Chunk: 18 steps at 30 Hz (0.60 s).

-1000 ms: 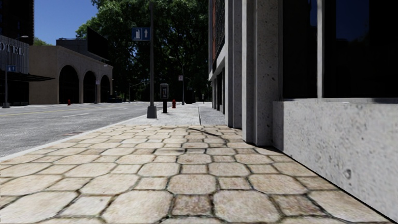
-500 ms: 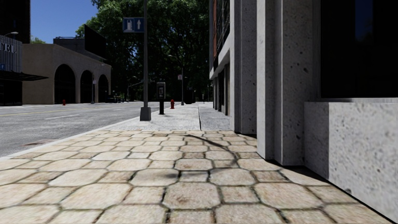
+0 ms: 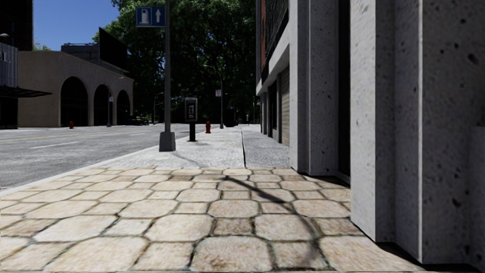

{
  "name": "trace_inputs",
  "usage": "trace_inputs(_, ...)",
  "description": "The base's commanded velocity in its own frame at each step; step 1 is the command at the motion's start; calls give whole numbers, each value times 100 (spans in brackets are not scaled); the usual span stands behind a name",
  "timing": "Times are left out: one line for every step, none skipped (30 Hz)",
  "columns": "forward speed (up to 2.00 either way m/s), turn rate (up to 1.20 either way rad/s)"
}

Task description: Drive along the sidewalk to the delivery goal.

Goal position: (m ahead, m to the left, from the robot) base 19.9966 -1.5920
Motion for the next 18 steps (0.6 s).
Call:
trace_inputs(200, 0)
trace_inputs(200, 0)
trace_inputs(200, 0)
trace_inputs(200, 0)
trace_inputs(200, 0)
trace_inputs(200, 0)
trace_inputs(200, 0)
trace_inputs(200, 0)
trace_inputs(200, 0)
trace_inputs(200, 0)
trace_inputs(200, 0)
trace_inputs(200, 0)
trace_inputs(200, 0)
trace_inputs(200, 0)
trace_inputs(200, 0)
trace_inputs(200, 0)
trace_inputs(200, 0)
trace_inputs(200, 0)
